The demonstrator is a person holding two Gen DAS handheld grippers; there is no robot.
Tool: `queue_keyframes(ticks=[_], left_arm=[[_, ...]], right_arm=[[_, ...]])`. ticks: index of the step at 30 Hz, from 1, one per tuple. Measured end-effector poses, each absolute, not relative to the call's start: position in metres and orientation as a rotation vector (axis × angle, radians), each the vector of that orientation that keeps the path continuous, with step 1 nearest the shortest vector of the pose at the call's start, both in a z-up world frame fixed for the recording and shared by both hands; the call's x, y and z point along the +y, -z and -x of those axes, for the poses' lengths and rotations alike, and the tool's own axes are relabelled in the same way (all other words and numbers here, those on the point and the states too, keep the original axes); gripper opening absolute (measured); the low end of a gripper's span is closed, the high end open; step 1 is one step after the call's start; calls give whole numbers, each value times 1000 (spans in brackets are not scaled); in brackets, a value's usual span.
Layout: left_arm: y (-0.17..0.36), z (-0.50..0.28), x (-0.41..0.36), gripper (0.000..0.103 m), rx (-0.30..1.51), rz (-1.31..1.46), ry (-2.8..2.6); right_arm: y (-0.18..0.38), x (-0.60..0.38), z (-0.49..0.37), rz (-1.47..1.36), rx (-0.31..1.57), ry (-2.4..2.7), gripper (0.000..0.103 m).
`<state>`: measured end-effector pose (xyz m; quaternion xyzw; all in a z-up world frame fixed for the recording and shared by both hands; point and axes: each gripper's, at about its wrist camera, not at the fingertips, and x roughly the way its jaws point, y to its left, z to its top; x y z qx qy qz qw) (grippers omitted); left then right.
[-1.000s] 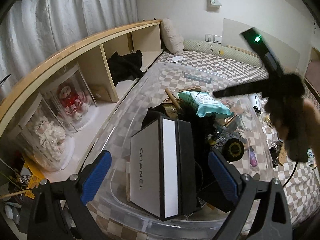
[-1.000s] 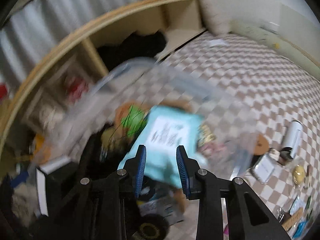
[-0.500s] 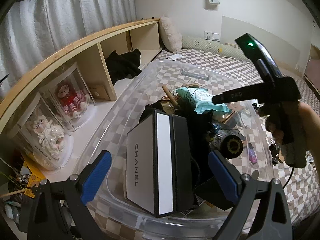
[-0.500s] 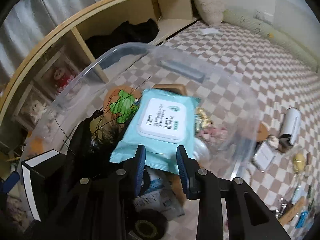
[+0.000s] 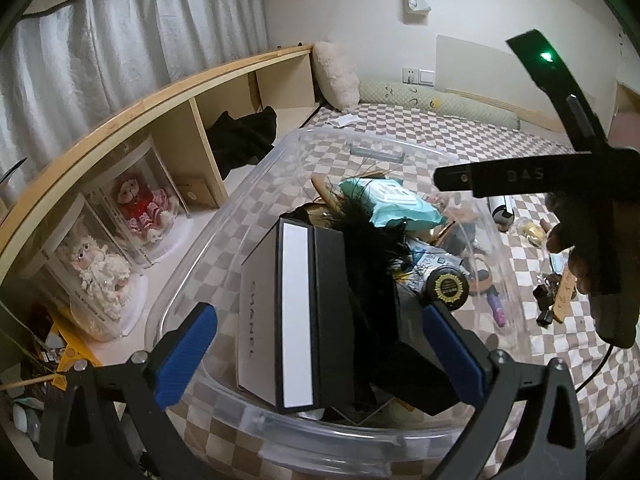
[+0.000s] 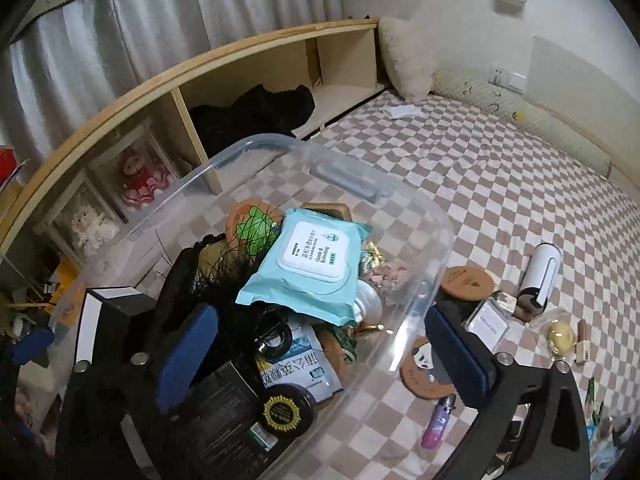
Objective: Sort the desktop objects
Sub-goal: 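Withdraw both tools from the bin back over the bed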
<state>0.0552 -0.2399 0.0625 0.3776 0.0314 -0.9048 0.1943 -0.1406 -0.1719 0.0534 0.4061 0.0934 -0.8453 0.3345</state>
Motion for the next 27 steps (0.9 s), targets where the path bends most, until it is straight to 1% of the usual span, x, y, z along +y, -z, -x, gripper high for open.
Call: queue_keyframes(ticks=[14, 19, 27], left_arm=[[-74, -59, -211, 103, 77, -1041, 2561], [-76, -58, -200, 103, 65, -1036, 2573], [-76, -54, -179, 103, 31, -1029, 2593]], right_arm=[[-67, -102, 123, -1021, 226, 2247, 103], [-65, -76, 121, -1025, 223, 2276, 103], [-59, -29, 117, -1039, 168, 2310, 103]])
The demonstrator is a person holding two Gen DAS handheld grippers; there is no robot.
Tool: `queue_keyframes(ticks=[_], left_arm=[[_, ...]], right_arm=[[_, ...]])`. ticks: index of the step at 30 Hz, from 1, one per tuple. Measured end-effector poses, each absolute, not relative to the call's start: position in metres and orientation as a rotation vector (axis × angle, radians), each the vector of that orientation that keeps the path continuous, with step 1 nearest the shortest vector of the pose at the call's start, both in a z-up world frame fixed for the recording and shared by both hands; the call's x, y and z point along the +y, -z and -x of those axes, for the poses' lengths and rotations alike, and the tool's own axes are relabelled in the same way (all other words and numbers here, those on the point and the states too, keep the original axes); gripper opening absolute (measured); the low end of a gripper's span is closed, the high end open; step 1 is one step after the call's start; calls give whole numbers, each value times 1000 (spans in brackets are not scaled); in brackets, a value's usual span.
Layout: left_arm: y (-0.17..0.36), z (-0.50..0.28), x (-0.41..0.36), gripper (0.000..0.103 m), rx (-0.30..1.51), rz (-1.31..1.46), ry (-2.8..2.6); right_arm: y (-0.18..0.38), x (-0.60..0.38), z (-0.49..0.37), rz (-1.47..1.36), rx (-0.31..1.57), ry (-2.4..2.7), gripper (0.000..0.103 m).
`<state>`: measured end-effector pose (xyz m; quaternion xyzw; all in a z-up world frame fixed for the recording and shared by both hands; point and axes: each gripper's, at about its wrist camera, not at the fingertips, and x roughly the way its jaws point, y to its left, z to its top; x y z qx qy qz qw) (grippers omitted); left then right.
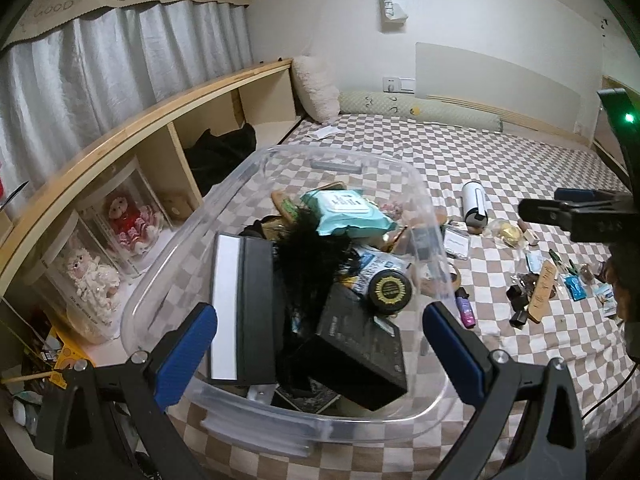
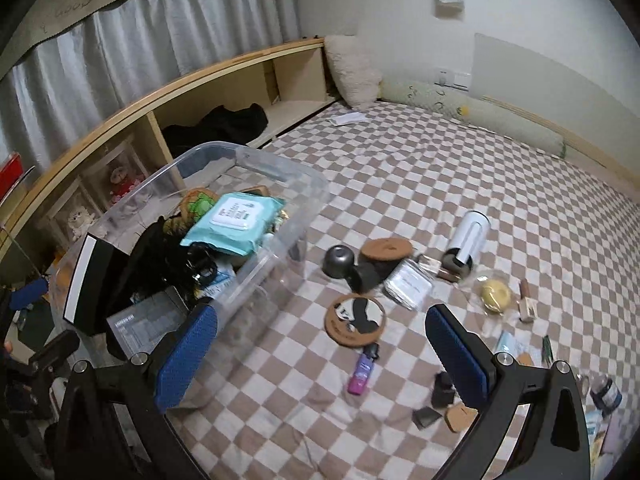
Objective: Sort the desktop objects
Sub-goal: 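Withdraw both tools from the bin back over the bed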
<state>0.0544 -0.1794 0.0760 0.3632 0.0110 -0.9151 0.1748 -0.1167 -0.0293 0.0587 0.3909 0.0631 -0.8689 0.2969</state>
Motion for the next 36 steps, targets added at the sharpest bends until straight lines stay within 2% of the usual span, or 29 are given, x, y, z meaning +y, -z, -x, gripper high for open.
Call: queue_keyframes(ticks=[7, 17, 36], left_arm=[[-74, -47, -160, 103, 14, -1016, 2629], [-68, -30, -122, 103, -72, -1006, 2702], [-40, 17, -31, 103, -126, -1088, 2905]], right_arm=[[-58, 11, 102, -1007, 106, 2350, 103], [-50, 63, 71, -971, 219, 2458, 103], [14, 157, 76, -1155, 78, 2566, 103]])
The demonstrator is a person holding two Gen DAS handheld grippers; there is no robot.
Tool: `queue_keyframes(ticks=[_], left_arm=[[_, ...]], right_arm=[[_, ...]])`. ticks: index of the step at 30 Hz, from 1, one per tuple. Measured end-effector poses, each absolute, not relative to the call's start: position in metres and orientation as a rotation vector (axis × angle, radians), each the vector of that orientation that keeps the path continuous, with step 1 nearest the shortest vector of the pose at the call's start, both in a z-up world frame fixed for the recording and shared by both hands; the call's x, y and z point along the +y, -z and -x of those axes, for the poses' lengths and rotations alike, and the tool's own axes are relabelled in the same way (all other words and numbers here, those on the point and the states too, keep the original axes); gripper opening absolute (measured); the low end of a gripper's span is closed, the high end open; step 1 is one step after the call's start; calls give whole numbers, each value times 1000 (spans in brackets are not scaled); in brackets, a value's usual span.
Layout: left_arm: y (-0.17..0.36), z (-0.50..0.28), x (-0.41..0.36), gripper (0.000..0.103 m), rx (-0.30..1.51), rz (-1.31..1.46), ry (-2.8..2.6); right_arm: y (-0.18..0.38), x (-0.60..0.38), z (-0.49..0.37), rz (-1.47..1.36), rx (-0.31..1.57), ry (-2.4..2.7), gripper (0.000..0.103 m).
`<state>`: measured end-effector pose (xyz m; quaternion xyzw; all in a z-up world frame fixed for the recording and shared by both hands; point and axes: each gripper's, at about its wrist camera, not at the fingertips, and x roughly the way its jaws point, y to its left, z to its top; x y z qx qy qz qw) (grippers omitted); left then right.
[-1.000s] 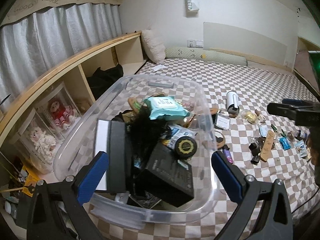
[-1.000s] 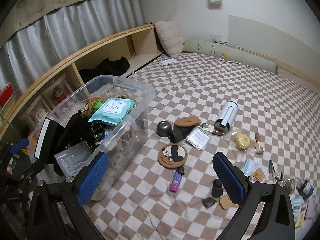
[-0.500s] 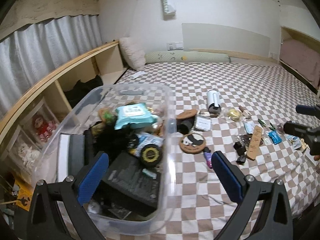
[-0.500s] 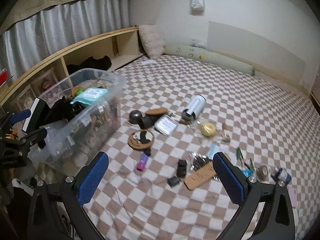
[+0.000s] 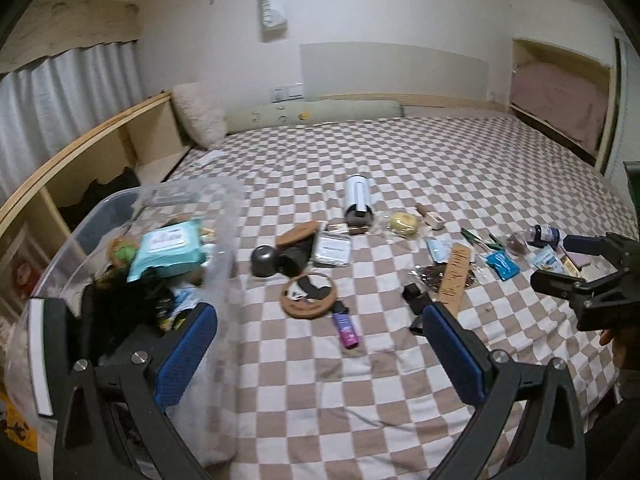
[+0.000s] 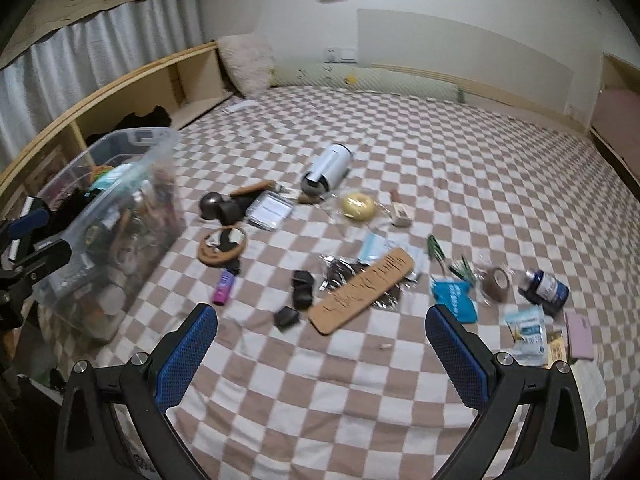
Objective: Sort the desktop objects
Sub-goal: 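Withdraw both tools from the bin back over the bed, then reach the right tool down and grasp a small black cube case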
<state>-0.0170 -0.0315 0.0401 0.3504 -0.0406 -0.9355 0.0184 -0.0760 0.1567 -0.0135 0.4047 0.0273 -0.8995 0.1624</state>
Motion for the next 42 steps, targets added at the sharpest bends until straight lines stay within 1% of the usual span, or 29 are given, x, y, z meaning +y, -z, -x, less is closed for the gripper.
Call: queue_keyframes(ticks=[6, 11, 13, 15, 16, 17, 18, 19, 21, 22, 24, 25, 29, 34, 38, 40, 42], left_arm=[[-15, 36, -12, 103, -111, -1128, 2923], [4, 46, 0, 103, -102, -1146, 2956], [10, 46, 3, 103, -93, -1141, 2963], [18, 47, 4, 103, -81, -1138, 2945], [22, 49, 4, 103, -69, -1148, 2940], [26, 50, 3, 103, -52, -1164, 2936], [30, 51, 2, 103, -34, -1182, 2930], [34, 53, 1, 103, -17, -1201, 2925], [40, 54, 0, 103, -9, -1222, 2916], [43, 54, 0, 103, -10, -1229, 2913], [48, 56, 0, 103, -12, -1243, 2911], [50, 56, -1, 103, -14, -1252, 2908], [60, 58, -4, 103, -18, -1286, 2894], [66, 59, -11, 103, -2, -1305, 2881], [66, 58, -15, 103, 16, -1305, 2885], [66, 56, -16, 102, 24, -1305, 2888], [66, 54, -16, 102, 30, -1306, 2891]], right_arm=[[35, 181, 79, -1211, 9, 2591, 103], [59, 190, 89, -1260, 17, 2579, 102], [69, 189, 95, -1268, 18, 2559, 90], [80, 186, 104, -1293, 0, 2524, 75], [85, 184, 109, -1307, -9, 2505, 71], [90, 181, 114, -1320, -19, 2486, 64], [96, 178, 120, -1334, -39, 2462, 59], [102, 174, 127, -1349, -62, 2437, 57], [112, 166, 138, -1369, -76, 2419, 49], [117, 163, 144, -1379, -80, 2411, 48], [125, 153, 158, -1391, -94, 2402, 40], [128, 149, 165, -1397, -101, 2398, 38], [139, 127, 194, -1406, -162, 2360, 38], [163, 100, 214, -1454, -108, 2319, 38], [178, 86, 202, -1478, -112, 2220, 37], [186, 75, 183, -1500, -32, 2174, 37], [186, 67, 158, -1451, 107, 2178, 37]])
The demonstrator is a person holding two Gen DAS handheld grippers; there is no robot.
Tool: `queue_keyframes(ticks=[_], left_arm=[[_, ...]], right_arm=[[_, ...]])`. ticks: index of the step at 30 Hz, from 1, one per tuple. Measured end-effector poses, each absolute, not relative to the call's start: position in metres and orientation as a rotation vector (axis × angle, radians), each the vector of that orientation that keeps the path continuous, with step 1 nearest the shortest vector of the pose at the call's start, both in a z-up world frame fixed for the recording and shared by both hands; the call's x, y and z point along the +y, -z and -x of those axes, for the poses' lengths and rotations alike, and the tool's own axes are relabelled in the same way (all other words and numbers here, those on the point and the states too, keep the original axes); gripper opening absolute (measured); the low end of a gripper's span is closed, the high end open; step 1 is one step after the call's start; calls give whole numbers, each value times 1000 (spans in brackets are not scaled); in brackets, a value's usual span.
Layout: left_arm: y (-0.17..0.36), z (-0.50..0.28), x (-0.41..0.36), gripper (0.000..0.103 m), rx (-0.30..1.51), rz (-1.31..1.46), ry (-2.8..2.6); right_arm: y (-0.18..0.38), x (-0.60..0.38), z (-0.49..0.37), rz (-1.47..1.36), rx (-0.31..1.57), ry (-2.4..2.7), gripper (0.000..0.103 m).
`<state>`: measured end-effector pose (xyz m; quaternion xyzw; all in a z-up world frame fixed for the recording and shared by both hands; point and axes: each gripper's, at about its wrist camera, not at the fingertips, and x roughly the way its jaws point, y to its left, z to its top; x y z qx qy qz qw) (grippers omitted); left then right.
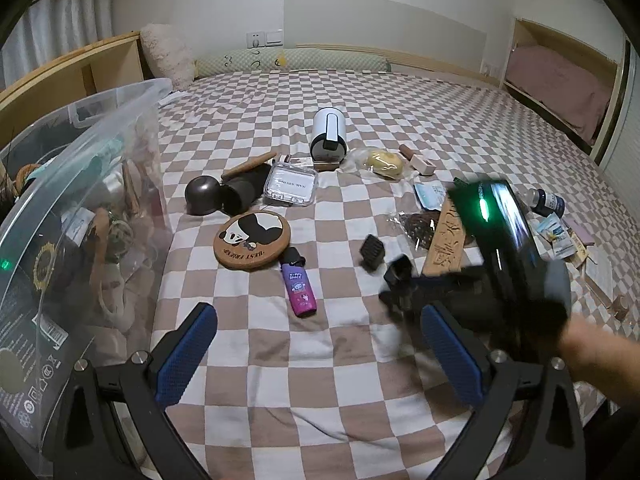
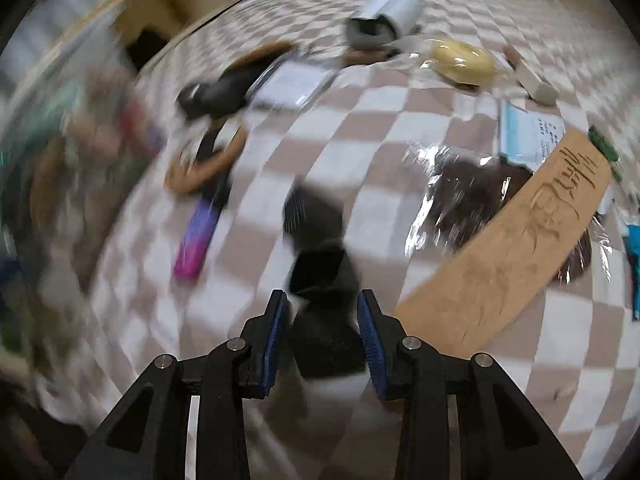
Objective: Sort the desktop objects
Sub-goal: 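Reach the right tool down and grasp a small black cube case, then grasp a second black cube case with the left tool while the right tool lifts its case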
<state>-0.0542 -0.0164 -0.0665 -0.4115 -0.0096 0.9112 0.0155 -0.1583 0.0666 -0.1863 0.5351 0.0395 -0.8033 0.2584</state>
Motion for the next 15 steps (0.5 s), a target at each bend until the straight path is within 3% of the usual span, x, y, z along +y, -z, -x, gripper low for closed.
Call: queue_keyframes(ticks=[15], left_arm=[[63, 39, -20, 102, -22, 1259, -2840]], right_arm=[[173, 103, 84, -1528, 30, 1891, 39]])
